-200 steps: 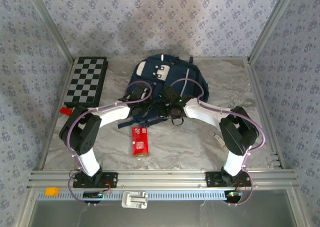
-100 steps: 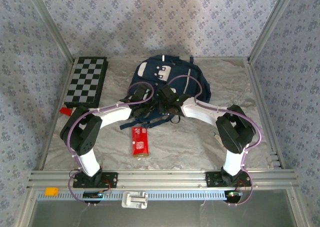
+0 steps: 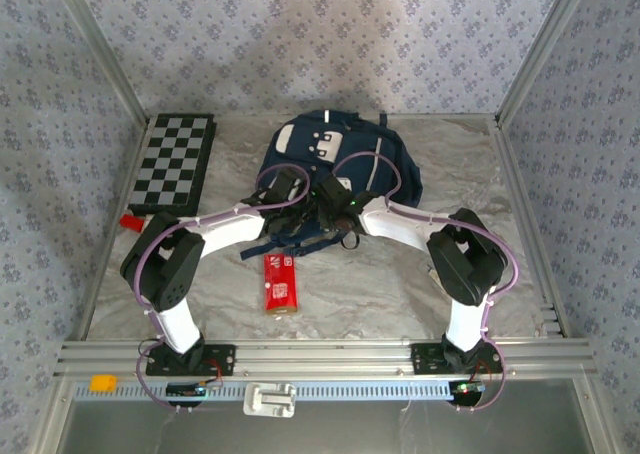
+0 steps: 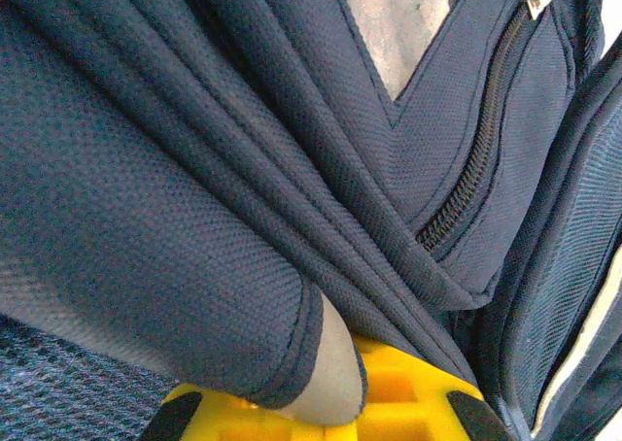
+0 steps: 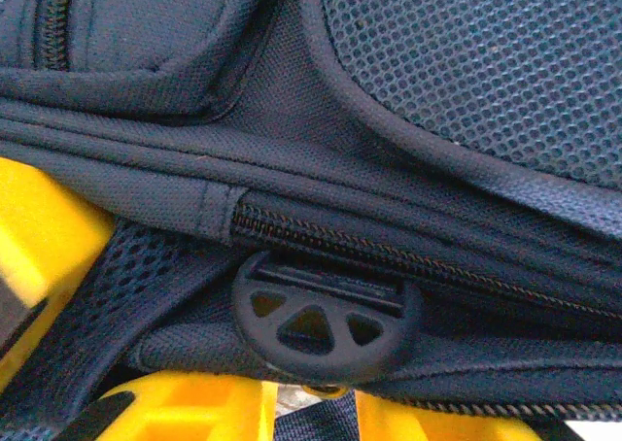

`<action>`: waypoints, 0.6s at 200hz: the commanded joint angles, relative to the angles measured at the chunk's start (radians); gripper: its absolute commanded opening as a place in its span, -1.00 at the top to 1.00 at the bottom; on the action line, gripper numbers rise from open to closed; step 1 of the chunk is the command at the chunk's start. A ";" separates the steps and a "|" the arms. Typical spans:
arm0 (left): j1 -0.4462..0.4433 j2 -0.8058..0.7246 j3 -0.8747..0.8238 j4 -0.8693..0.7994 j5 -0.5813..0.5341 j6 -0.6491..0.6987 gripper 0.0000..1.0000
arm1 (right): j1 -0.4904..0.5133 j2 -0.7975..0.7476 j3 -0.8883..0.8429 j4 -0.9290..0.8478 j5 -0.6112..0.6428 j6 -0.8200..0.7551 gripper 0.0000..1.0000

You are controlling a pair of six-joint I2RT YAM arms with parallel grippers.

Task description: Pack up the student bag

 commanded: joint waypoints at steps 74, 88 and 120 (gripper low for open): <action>0.014 -0.110 0.019 0.012 0.009 0.044 1.00 | -0.015 -0.128 -0.135 -0.002 0.098 0.020 0.64; 0.018 -0.124 0.002 0.012 0.001 0.058 1.00 | -0.016 -0.157 -0.176 0.033 0.042 -0.020 0.67; 0.019 -0.123 -0.004 0.017 0.013 0.060 1.00 | -0.019 -0.131 -0.168 0.051 -0.019 -0.068 0.66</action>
